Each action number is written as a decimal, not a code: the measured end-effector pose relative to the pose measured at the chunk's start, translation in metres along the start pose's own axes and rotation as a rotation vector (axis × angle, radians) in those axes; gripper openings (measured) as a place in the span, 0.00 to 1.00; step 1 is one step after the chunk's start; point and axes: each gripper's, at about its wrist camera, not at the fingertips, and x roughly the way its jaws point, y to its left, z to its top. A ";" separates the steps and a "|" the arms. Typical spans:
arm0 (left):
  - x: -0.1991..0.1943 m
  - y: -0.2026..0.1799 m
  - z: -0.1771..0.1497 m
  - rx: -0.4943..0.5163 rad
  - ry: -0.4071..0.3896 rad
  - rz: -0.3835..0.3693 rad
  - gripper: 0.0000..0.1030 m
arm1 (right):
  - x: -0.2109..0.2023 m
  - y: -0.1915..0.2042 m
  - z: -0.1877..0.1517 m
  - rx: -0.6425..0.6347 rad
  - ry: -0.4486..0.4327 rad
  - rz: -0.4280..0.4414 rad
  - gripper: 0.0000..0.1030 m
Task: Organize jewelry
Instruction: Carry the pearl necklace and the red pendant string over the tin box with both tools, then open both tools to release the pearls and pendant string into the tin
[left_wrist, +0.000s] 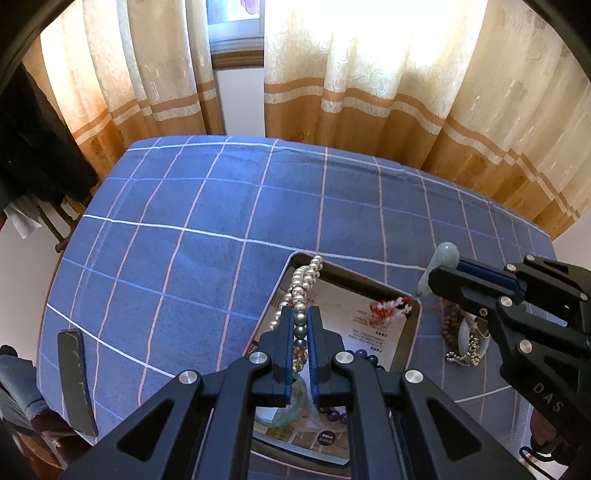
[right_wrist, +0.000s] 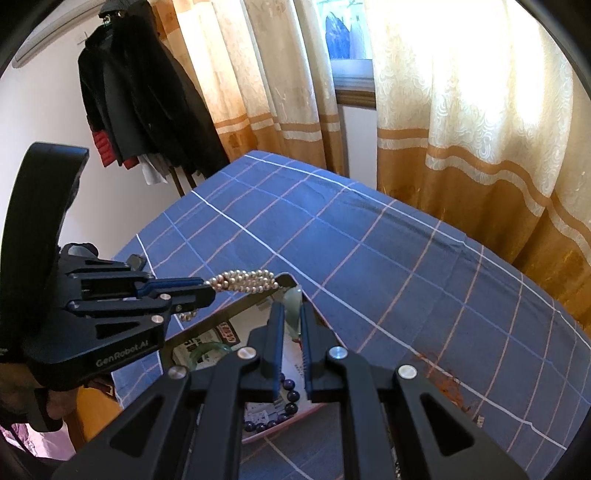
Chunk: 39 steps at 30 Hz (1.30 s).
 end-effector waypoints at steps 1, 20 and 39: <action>0.003 0.000 -0.001 0.002 0.005 0.002 0.05 | 0.003 -0.001 0.000 0.000 0.004 -0.002 0.11; 0.053 0.000 -0.016 0.033 0.095 0.020 0.05 | 0.053 -0.009 -0.024 -0.020 0.123 -0.050 0.11; 0.056 0.004 -0.025 0.003 0.092 0.070 0.53 | 0.068 -0.016 -0.044 -0.008 0.180 -0.060 0.54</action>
